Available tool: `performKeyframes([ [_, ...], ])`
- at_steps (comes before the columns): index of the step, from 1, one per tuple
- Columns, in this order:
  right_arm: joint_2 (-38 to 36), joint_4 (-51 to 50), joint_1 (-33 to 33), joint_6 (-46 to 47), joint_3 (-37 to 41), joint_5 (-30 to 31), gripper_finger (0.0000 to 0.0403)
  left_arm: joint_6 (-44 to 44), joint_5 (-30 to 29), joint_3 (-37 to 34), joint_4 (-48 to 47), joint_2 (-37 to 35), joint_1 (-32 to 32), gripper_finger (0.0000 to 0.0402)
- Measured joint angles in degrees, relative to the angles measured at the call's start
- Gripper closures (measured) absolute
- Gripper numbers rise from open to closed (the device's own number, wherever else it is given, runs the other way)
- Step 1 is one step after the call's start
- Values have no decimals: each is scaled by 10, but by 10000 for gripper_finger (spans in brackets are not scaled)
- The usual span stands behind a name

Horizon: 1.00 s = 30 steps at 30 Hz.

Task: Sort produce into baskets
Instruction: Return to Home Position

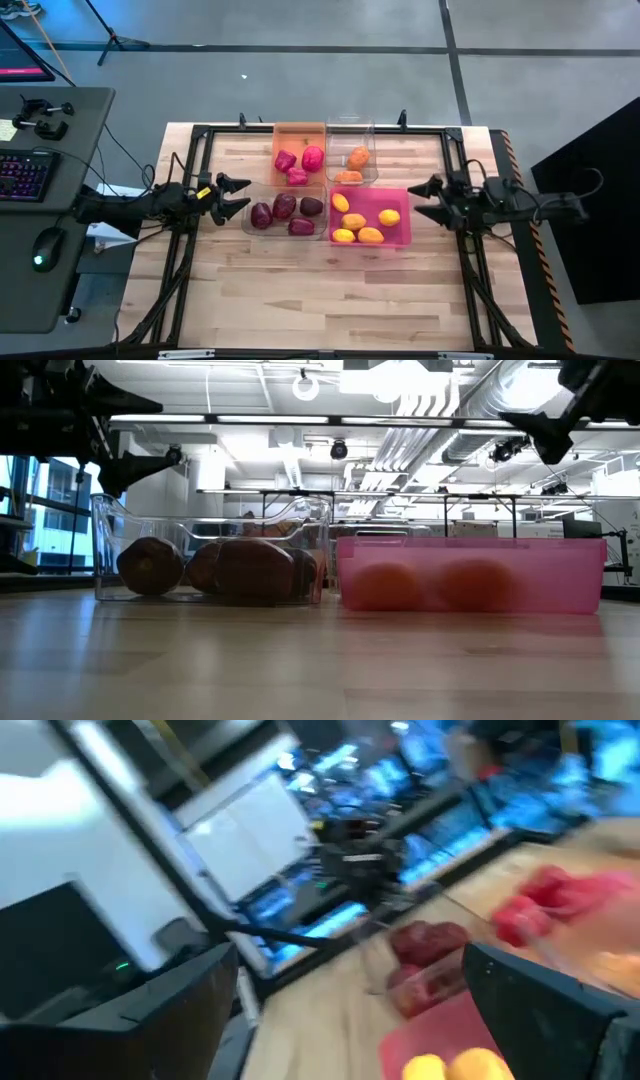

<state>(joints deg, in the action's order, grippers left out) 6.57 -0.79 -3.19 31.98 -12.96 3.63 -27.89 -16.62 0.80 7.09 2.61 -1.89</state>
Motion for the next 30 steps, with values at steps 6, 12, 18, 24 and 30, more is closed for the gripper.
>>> performKeyframes([
  [6, -64, 46, 1, -50, 53, -82, 27, 1, 0, 0, 0, 0, 0, 12],
  [12, -64, 126, 3, -113, 102, -96, 27, 1, 0, 0, -4, 3, 0, 12],
  [18, -63, 125, 9, -122, 124, -101, 27, 1, 0, 0, -8, 4, 0, 12],
  [24, -53, 19, 9, -151, 123, -82, 27, 0, -1, 0, -9, 4, 0, 12],
  [30, -43, 12, 9, -125, 122, -70, 27, 0, -1, 0, -11, 4, 0, 12],
])
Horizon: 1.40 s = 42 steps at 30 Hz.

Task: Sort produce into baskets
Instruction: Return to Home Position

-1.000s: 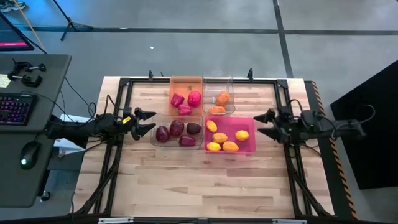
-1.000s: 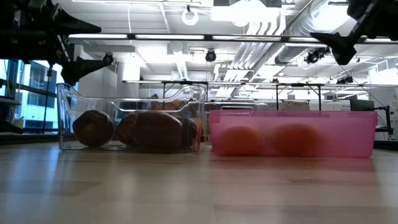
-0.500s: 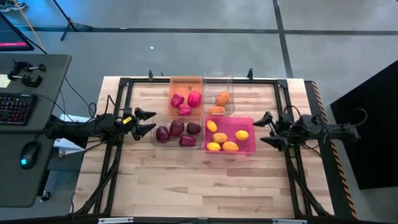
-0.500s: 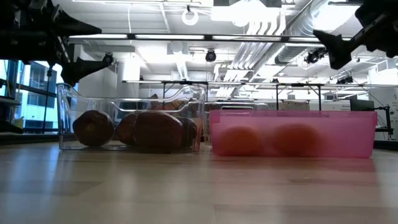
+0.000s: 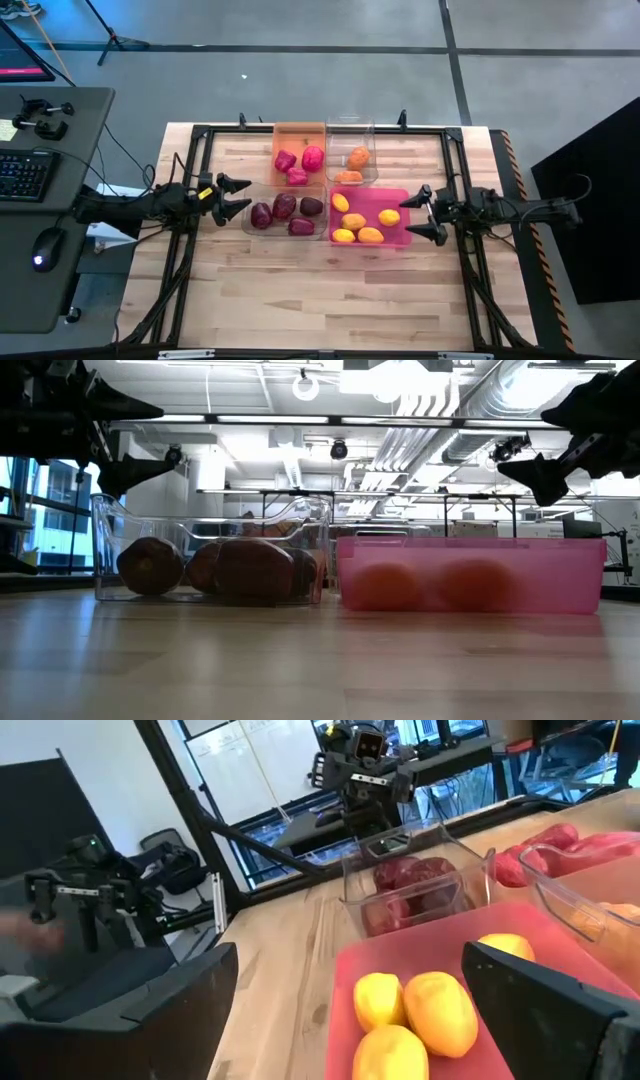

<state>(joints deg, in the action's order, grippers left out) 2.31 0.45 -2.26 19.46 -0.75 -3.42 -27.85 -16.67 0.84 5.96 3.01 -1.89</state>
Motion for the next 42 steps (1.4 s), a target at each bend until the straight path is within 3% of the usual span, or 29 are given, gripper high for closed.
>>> performKeyframes([
  [34, -20, -1, -3, -2, -1, 2, 27, 0, -1, 0, -6, 0, 0, 12],
  [42, -20, -1, -3, -2, -1, 2, 27, 1, -1, -1, -4, -28, 0, 12],
])
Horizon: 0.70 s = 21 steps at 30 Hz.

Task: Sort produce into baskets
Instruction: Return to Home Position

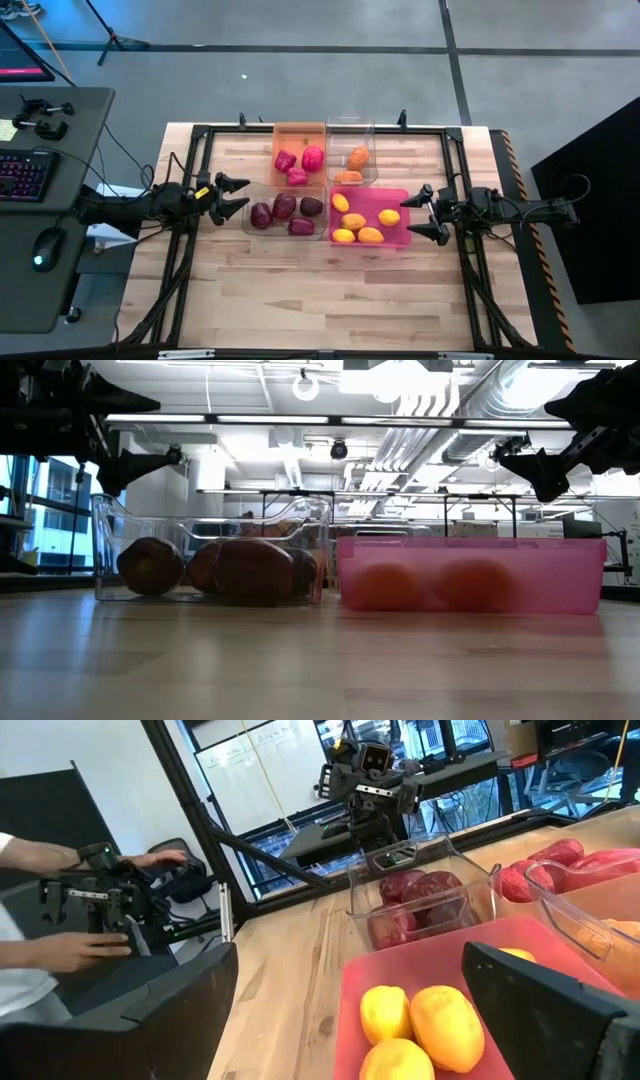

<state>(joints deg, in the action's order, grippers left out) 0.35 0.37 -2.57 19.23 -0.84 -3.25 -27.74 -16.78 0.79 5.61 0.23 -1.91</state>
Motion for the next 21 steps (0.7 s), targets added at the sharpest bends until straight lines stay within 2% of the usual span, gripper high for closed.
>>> performKeyframes([
  [4, 0, 0, 0, 0, 0, 0, 27, 76, 5, 1, -19, 0, 1, 12],
  [9, 0, 0, 0, 0, 0, 0, 27, 211, 42, 1, -33, 0, 4, 12],
  [21, 0, 0, 0, 0, 0, 0, 27, 189, 41, 1, -33, 2, 4, 12],
])
